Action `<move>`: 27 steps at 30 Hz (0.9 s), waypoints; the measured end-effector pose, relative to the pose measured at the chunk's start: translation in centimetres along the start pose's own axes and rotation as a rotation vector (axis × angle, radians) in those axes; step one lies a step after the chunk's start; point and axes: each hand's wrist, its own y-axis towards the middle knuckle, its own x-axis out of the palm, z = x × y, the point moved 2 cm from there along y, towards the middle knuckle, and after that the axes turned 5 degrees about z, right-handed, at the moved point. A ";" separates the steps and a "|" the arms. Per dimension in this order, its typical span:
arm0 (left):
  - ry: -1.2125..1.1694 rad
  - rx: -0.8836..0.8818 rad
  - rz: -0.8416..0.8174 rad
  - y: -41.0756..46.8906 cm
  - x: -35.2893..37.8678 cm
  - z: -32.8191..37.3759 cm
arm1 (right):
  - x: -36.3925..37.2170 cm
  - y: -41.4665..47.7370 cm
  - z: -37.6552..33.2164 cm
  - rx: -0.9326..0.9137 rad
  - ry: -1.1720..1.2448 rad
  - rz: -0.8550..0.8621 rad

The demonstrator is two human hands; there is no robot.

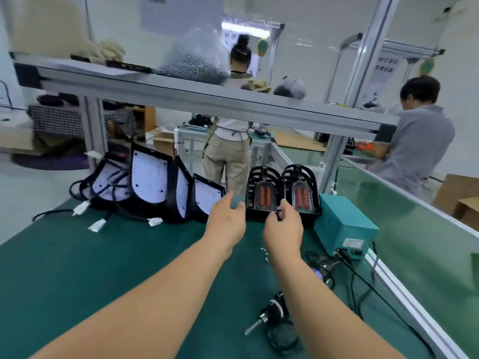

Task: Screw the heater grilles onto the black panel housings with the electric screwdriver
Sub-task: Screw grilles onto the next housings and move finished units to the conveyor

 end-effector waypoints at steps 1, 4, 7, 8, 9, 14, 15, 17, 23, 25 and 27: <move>0.006 -0.011 0.029 0.8 -1.4 -0.5 | 1.8 0.0 -0.5 -0.002 0.005 -0.044; 0.022 -0.022 0.120 3.0 -4.5 -1.9 | 6.7 0.0 -1.5 0.018 -0.009 -0.133; 0.111 0.000 0.221 5.0 -6.5 -3.2 | 10.6 -0.2 -2.0 0.037 -0.008 -0.189; 0.194 0.009 0.259 5.6 -7.0 -3.7 | 11.7 -0.3 -1.9 0.049 0.000 -0.211; 0.291 0.001 0.294 6.2 -7.4 -4.1 | 12.7 -0.3 -1.7 0.060 -0.001 -0.228; 0.343 -0.140 0.274 8.0 -7.8 -6.0 | 16.1 -0.9 -1.7 0.116 -0.012 -0.302; 0.354 -0.155 0.249 8.2 -7.6 -6.3 | 16.5 -0.9 -1.5 0.136 0.001 -0.312; 0.305 -0.172 0.223 8.5 -7.3 -6.6 | 17.1 -1.1 -1.6 0.146 0.030 -0.329; -0.043 -0.116 0.333 8.0 -7.7 -6.2 | 17.7 -1.2 -1.2 0.148 0.077 -0.324; -0.210 -0.153 0.334 7.8 -8.2 -5.5 | 17.8 -1.1 -1.2 0.146 0.136 -0.299; -0.308 -0.156 0.334 7.6 -8.6 -4.9 | 17.8 -1.0 -1.3 0.160 0.176 -0.278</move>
